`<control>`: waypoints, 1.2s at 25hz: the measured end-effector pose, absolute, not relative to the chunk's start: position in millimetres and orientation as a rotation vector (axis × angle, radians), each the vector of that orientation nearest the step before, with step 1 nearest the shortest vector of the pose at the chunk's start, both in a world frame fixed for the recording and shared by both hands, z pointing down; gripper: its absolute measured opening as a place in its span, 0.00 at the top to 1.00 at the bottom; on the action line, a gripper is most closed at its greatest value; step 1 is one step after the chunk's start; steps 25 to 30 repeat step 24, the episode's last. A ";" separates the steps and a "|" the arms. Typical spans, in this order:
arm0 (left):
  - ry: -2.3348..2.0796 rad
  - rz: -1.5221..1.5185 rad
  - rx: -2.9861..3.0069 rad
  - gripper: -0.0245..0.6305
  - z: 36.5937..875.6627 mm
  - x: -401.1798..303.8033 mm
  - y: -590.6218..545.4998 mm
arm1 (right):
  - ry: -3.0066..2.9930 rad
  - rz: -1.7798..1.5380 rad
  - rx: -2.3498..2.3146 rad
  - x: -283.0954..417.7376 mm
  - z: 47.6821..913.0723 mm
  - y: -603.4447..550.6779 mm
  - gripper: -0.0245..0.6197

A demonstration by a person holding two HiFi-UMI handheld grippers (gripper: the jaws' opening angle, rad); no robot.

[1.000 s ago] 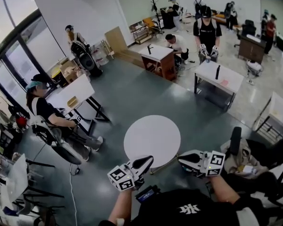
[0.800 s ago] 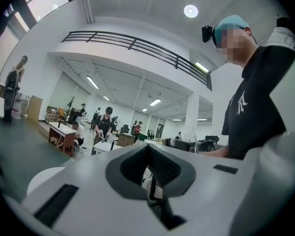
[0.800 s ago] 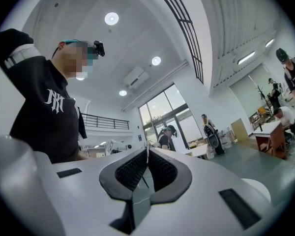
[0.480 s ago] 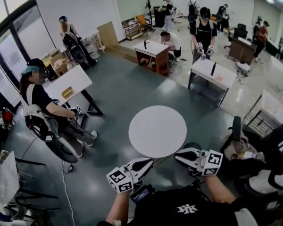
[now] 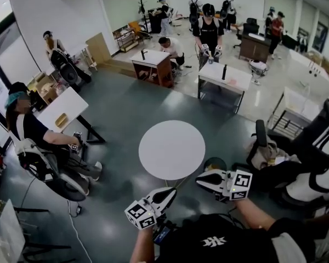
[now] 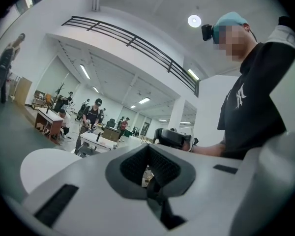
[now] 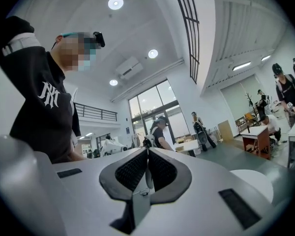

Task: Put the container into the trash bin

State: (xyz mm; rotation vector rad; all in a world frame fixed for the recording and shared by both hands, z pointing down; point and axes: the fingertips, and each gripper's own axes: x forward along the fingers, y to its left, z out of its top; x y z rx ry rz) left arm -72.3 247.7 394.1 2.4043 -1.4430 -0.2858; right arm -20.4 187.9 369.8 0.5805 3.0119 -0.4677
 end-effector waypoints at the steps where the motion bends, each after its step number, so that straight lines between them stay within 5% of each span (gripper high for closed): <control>1: -1.447 -0.285 2.403 0.96 392.6 -72.3 249.4 | 3.023 -0.456 0.586 -22.4 371.0 190.2 0.90; 30: -1.542 -0.213 2.439 0.96 371.5 -111.7 226.1 | 3.110 -0.324 0.440 -1.5 378.0 164.5 0.90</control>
